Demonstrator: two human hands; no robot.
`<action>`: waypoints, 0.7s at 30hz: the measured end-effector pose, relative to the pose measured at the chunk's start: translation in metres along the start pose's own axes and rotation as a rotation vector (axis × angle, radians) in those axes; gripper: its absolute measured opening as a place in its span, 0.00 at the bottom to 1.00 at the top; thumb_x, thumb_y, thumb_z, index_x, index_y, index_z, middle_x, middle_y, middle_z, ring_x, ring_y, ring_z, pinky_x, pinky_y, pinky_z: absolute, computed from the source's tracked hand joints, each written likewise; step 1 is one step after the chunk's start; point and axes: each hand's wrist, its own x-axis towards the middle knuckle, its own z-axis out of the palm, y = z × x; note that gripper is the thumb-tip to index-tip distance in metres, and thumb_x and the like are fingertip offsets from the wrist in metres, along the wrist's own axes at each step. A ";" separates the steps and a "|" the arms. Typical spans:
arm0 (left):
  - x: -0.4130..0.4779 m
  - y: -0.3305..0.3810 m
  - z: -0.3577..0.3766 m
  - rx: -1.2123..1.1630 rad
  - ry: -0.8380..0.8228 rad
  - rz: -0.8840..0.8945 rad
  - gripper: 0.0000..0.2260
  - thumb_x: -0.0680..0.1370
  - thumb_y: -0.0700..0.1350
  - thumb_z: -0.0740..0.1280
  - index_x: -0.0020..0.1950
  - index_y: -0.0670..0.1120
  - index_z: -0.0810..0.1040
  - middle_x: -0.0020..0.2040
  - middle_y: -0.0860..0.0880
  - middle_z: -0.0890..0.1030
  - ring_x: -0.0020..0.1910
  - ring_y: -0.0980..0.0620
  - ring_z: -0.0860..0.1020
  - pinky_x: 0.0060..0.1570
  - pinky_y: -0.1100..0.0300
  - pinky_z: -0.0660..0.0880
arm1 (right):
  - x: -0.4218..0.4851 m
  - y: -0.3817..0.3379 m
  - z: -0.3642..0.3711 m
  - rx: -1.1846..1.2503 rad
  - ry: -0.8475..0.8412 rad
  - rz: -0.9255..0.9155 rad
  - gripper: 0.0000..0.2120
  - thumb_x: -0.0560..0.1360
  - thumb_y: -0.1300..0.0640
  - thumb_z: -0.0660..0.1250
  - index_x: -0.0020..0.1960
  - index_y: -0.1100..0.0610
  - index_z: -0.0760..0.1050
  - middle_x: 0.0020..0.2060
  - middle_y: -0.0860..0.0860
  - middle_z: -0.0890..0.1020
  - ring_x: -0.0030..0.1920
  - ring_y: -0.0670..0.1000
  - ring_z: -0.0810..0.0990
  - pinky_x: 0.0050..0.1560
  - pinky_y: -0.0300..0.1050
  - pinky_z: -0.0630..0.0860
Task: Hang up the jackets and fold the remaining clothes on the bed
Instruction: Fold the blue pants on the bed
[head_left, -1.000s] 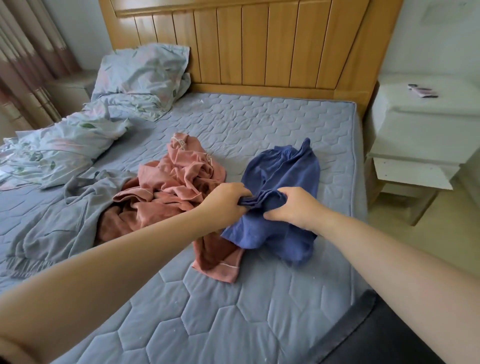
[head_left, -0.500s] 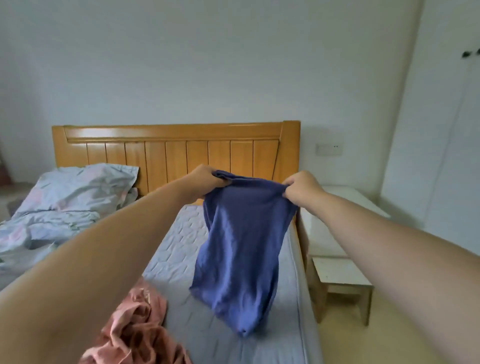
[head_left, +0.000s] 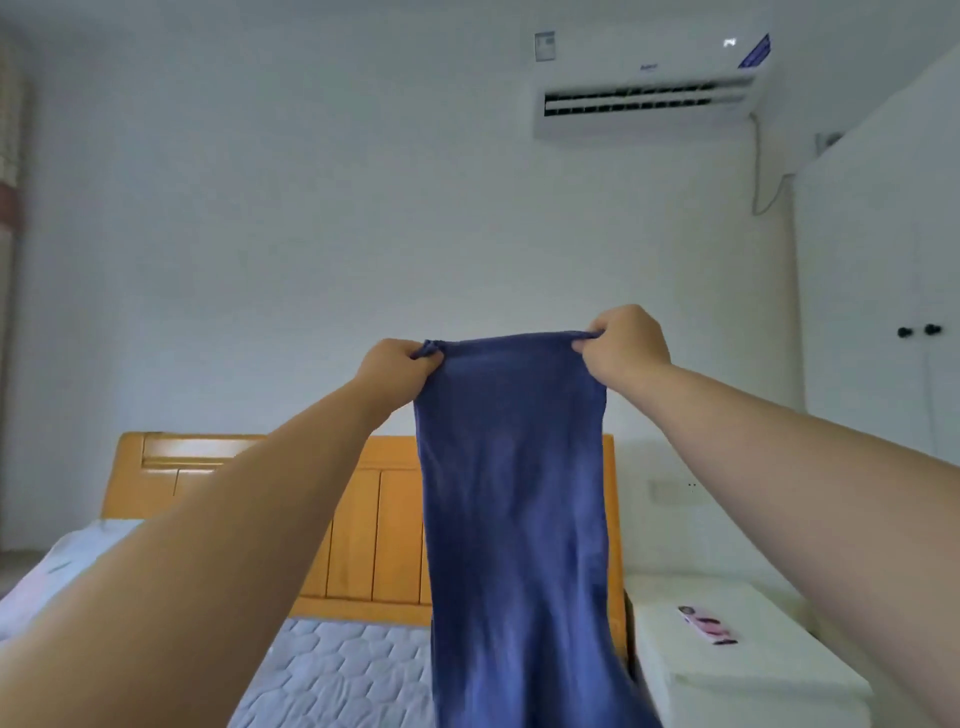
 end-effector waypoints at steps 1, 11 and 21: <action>0.005 0.000 -0.003 0.027 -0.031 0.003 0.10 0.80 0.44 0.64 0.41 0.41 0.75 0.37 0.45 0.71 0.37 0.48 0.67 0.36 0.59 0.63 | 0.007 0.001 -0.002 -0.031 -0.005 0.006 0.07 0.74 0.59 0.68 0.38 0.60 0.76 0.34 0.54 0.77 0.36 0.55 0.74 0.33 0.40 0.66; 0.036 -0.016 0.033 -0.079 -0.441 -0.604 0.07 0.81 0.42 0.62 0.47 0.39 0.73 0.29 0.43 0.81 0.25 0.49 0.80 0.26 0.63 0.76 | 0.040 0.044 0.043 0.114 -0.522 0.508 0.08 0.78 0.61 0.64 0.41 0.61 0.70 0.28 0.54 0.74 0.27 0.51 0.73 0.31 0.46 0.75; 0.107 -0.055 0.115 -0.413 0.115 -0.213 0.08 0.81 0.39 0.59 0.47 0.44 0.77 0.44 0.44 0.78 0.48 0.47 0.77 0.48 0.56 0.74 | 0.082 0.062 0.151 0.255 -0.126 0.148 0.08 0.79 0.63 0.55 0.55 0.63 0.71 0.46 0.55 0.73 0.47 0.53 0.71 0.44 0.41 0.64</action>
